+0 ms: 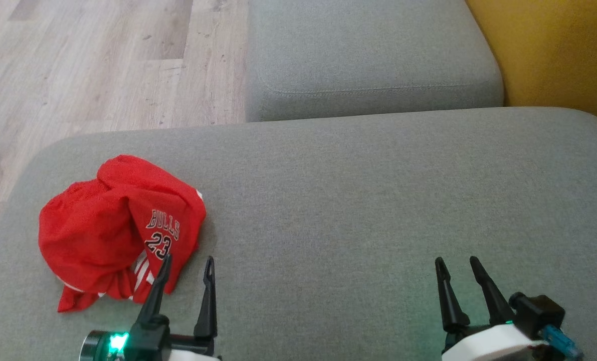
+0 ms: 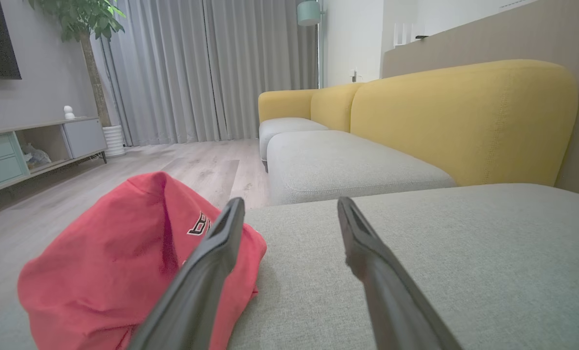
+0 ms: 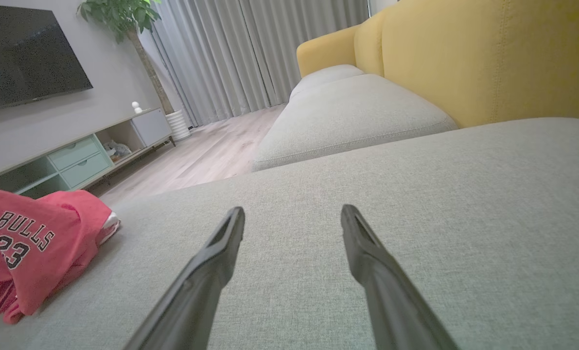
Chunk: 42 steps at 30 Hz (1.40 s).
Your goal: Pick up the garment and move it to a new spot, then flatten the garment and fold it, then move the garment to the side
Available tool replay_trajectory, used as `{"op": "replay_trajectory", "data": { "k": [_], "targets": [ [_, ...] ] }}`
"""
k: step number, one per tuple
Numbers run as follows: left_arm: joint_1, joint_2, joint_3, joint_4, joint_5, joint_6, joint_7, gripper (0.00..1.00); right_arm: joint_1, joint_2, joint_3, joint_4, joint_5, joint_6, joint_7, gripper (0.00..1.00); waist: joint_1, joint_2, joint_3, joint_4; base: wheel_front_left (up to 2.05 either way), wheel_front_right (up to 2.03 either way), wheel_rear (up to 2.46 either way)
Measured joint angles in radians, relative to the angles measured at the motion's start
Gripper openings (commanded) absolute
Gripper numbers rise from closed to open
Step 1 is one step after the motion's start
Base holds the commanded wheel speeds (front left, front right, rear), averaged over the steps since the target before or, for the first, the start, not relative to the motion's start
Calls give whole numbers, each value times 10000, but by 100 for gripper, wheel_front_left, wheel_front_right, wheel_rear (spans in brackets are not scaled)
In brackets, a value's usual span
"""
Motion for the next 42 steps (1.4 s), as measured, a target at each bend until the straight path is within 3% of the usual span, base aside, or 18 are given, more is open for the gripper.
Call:
{"op": "replay_trajectory", "data": {
  "k": [11, 29, 38, 42],
  "targets": [
    [210, -50, 132, 111, 1423, -12, -305, 100, -3, -4, 10, 295, -1430, 2, -316, 100, 0, 0, -17, 8, 0, 0, 0],
    [191, -295, 378, 305, 1565, -144, -305, 100, -14, -8, -36, 418, -1517, 2, -316, 100, 0, 0, 183, 287, 0, 0, 0],
    [140, -433, 558, 374, 1580, -176, -305, 100, -26, -10, -48, 328, -1528, 2, -330, 100, 0, 0, 304, 1377, 0, 0, 0],
    [135, -433, 681, 374, 1620, -178, -305, 100, -28, -10, -52, 290, -1507, 2, -330, 100, 0, 0, 364, 2574, 0, 0, 0]
  ]
}}
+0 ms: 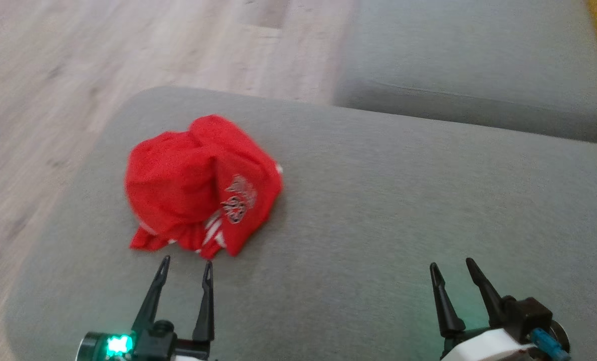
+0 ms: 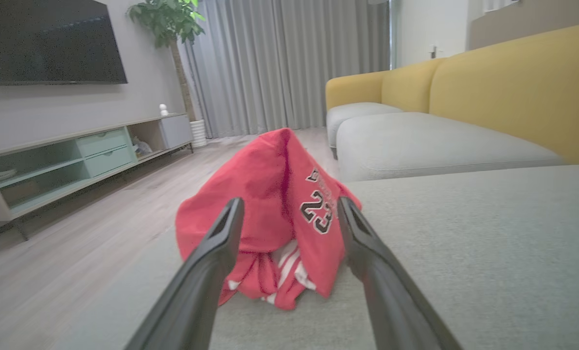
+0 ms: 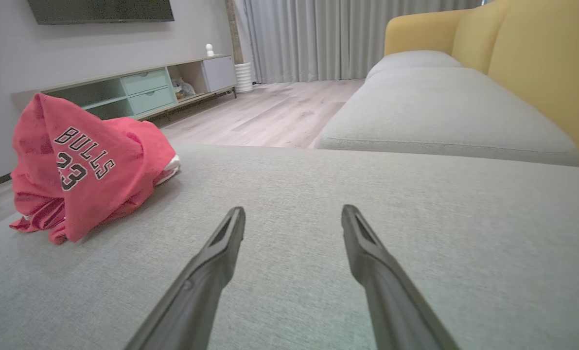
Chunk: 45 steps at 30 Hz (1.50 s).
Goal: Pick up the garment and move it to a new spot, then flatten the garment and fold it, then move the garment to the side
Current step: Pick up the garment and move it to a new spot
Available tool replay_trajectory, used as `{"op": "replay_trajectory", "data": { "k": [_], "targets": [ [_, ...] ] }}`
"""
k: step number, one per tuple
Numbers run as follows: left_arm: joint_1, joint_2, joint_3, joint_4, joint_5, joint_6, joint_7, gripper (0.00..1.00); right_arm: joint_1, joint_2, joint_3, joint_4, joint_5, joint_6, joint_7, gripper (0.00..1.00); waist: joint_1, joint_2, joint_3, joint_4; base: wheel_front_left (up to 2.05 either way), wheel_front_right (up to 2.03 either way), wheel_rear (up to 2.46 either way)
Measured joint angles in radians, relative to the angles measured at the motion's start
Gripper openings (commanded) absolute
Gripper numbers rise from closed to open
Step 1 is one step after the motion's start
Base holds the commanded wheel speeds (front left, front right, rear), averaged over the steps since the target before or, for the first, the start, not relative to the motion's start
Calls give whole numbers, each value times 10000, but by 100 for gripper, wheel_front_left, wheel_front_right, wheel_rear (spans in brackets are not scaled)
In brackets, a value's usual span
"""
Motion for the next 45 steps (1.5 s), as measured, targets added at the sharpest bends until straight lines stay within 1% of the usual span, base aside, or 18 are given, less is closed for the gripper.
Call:
{"op": "replay_trajectory", "data": {
  "k": [8, 12, 16, 18, 21, 24, 26, 28, 30, 32, 34, 35, 37, 38, 40, 43, 45],
  "targets": [
    [-16, 19, 447, -192, 0, 67, 0, 100, -50, 0, 102, 48, 69, 0, -2, 100, 0, 0, 158, 1659, 0, 0, 0],
    [-7, 46, 823, -420, 0, 194, 0, 100, -149, 2, 153, 71, 29, 0, -2, 100, 0, 0, 317, 2092, 0, 0, 0],
    [-24, 196, 1233, -961, 6, 360, 0, 100, -165, 4, 113, 113, -209, 0, -2, 100, 0, 0, 497, 2089, 0, 0, 0],
    [-186, 428, 1511, -1413, 90, 405, 0, 100, -160, 2, 21, 111, -401, 0, -2, 100, -1, 0, 614, 1973, 0, 0, 0],
    [-922, 826, 2013, -2113, 92, 428, -17, 100, -198, 0, -104, 92, -878, 0, -4, 100, 0, 0, 964, 1769, 0, 0, 0],
    [-2116, 1243, 2301, -2245, 46, 82, -42, 100, -390, -6, -295, 35, -1375, 0, -6, 100, 2, 0, 1439, 1535, 0, 0, 0],
    [-2985, 1336, 2491, -2119, -192, -148, -52, 100, -588, -82, -355, -35, -1624, 0, -10, 100, 2, 0, 1785, 1373, 0, 0, 0],
    [-3938, 1519, 2569, -1262, -391, -506, -56, 100, -803, -268, -360, -102, -1760, 0, -10, 100, 3, 0, 2146, 1212, 0, 0, 0],
    [-4904, 1603, 2594, 127, -790, -938, 52, 100, -988, -522, -372, -217, -1808, 0, -10, 100, 3, 0, 2505, 1061, 0, 0, 0],
    [-5885, 1643, 2652, 1524, -1185, -1225, 579, 100, -1167, -752, -301, -416, -1941, 0, -10, 100, 4, -1, 2835, 908, 0, 0, 0],
    [-6895, 1753, 2698, 2803, -1555, -1697, 1198, 100, -1359, -901, -205, -570, -1946, 0, -10, 100, 4, 0, 3138, 741, 0, 0, 0],
    [-6895, 1753, 2698, 2803, -1555, -1697, 1198, 100, -1359, -901, -205, -570, -1946, 0, -10, 100, 4, 0, 3138, 741, 0, 0, 0],
    [-7876, 1845, 2648, 3983, -2025, -2291, 1816, 100, -1513, -988, -111, -725, -1946, 0, -10, 100, 3, 0, 3425, 580, 0, 0, 0],
    [-8320, 1852, 2560, 4535, -2299, -2456, 2180, 100, -1561, -1018, -92, -811, -1946, 0, -10, 100, 3, 0, 3563, 510, 0, 0, 0],
    [-8980, 1850, 2226, 5461, -2686, -2650, 2876, 100, -1593, -1114, -90, -949, -1946, 0, -12, 100, 3, 0, 3828, 396, 0, 0, 0],
    [-9494, 1801, 1624, 6619, -3402, -2658, 4063, 100, -1605, -1338, -127, -1110, -1944, 0, -12, 100, 2, 0, 4217, 292, 0, 0, 0],
    [-9574, 1822, 1101, 7143, -3925, -2690, 4623, 100, -1673, -1415, -127, -1223, -1944, 0, -12, 100, 2, -1, 4464, 243, 0, 0, 0]
  ]
}}
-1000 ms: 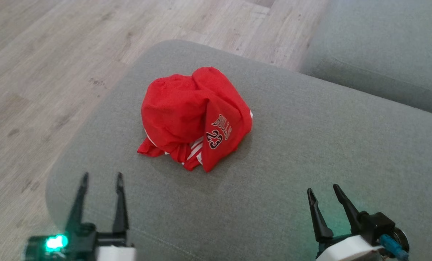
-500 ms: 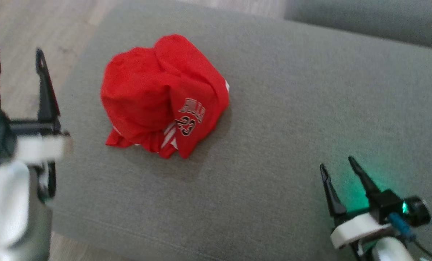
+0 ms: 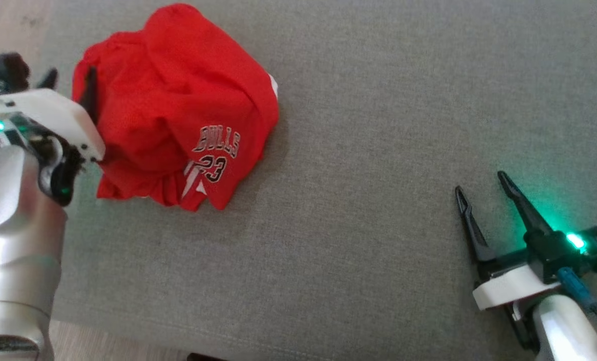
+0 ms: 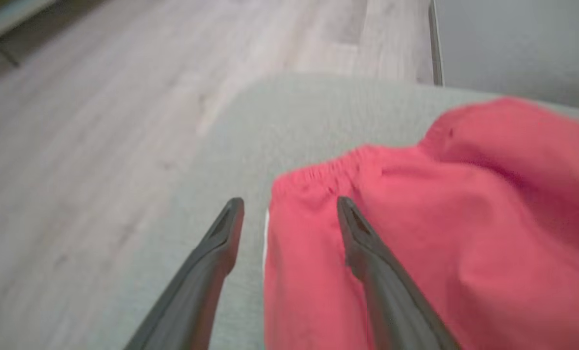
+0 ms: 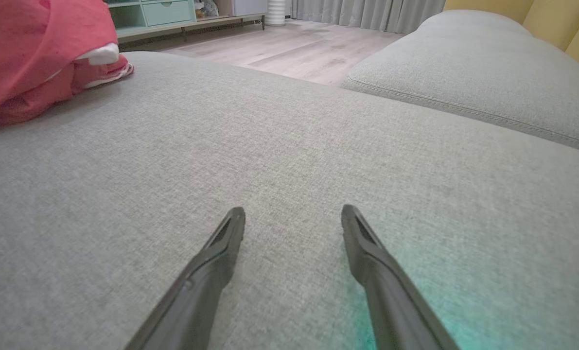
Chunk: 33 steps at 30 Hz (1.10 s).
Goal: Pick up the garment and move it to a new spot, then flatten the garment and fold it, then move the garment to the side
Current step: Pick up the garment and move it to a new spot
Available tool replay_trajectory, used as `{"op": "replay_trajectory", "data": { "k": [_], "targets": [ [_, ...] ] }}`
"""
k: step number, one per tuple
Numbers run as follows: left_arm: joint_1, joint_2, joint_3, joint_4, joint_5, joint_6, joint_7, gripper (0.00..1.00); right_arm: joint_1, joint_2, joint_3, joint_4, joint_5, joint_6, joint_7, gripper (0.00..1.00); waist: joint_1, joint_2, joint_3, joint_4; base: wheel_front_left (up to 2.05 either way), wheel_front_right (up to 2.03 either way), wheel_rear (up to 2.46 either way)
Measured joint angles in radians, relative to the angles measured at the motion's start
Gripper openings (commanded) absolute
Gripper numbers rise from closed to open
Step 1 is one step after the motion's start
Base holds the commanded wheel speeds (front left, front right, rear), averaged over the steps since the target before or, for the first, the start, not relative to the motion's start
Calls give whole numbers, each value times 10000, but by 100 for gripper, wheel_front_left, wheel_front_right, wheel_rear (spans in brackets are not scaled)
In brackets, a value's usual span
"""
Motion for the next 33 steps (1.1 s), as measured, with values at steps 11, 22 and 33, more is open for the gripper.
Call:
{"op": "replay_trajectory", "data": {
  "k": [11, 22, 33],
  "targets": [
    [-81, 677, -2374, -163, -2625, -40, -61, 0, -306, -44, 100, -435, 4, 4, -102, 100, -2, 0, 792, -208, 0, 0, 0],
    [-1448, 1900, -4429, -2257, -3108, -40, -2405, 0, -682, 560, 472, 322, 305, 4, -88, 100, -1, 0, -286, -570, 0, 0, 0],
    [-3130, 2690, -6009, -5242, -2884, -40, -2199, 0, -599, 1197, 784, 458, 982, 4, -86, 100, -3, 1, -1609, -2414, 0, 0, 0]
  ]
}}
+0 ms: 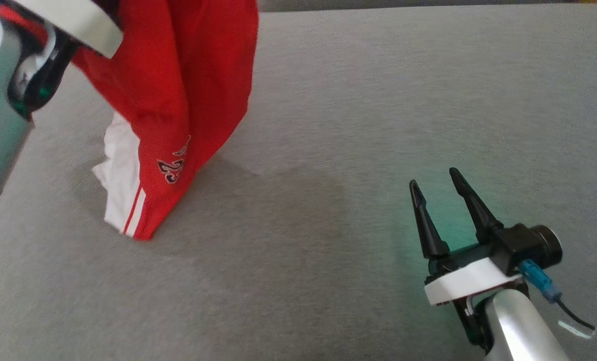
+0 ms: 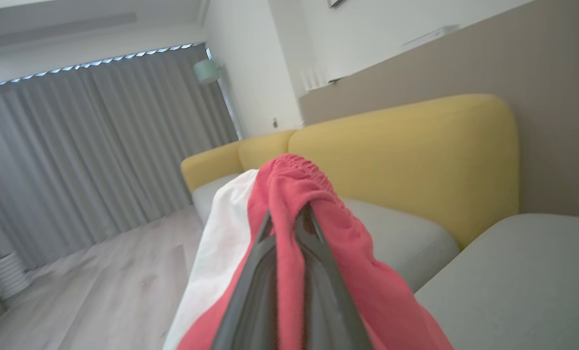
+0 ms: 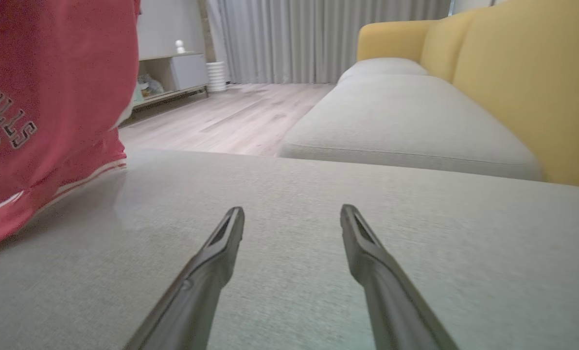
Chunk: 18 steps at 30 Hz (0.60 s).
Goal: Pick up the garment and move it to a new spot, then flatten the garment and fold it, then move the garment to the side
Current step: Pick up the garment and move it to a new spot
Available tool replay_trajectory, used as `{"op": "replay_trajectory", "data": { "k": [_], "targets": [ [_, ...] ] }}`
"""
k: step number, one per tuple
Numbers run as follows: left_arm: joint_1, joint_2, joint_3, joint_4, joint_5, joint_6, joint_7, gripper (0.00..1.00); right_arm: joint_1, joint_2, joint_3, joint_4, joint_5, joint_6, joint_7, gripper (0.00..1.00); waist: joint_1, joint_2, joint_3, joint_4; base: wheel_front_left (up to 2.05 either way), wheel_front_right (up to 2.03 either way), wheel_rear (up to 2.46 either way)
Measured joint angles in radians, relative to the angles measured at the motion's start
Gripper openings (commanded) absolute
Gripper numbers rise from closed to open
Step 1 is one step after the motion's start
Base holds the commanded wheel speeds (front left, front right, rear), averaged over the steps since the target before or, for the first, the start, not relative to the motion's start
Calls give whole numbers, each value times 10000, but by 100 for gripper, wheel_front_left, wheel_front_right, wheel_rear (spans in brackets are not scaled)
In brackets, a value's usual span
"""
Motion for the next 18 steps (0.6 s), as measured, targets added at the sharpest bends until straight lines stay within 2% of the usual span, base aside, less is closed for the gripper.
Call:
{"op": "replay_trajectory", "data": {
  "k": [5, 9, 10, 14, 18],
  "targets": [
    [-567, -332, -201, -454, -280, 0, -198, 0, 10, 29, 244, -205, 752, 0, 2, 100, 0, 0, -327, -1251, 0, 0, 0],
    [-857, -1183, -464, -295, -320, 0, -708, 0, 13, 52, 357, -408, 1151, 0, 2, 100, 0, 0, -471, -2228, 0, 0, 0],
    [-1009, -1668, -604, 4, -213, 4, -1030, 0, 13, 52, 362, -476, 1296, 0, 2, 100, 1, 0, -501, -2656, 0, 0, 0],
    [-909, -2359, -936, 698, -46, 90, -1655, 0, 14, 52, 510, -535, 1523, 0, 2, 100, 1, 0, -483, -3347, 0, 0, 0],
    [-42, -2493, -1651, 897, 345, 90, -2050, 0, 21, 56, 579, -546, 1758, 0, 2, 100, 1, 0, -398, -3645, 0, 0, 0]
  ]
}}
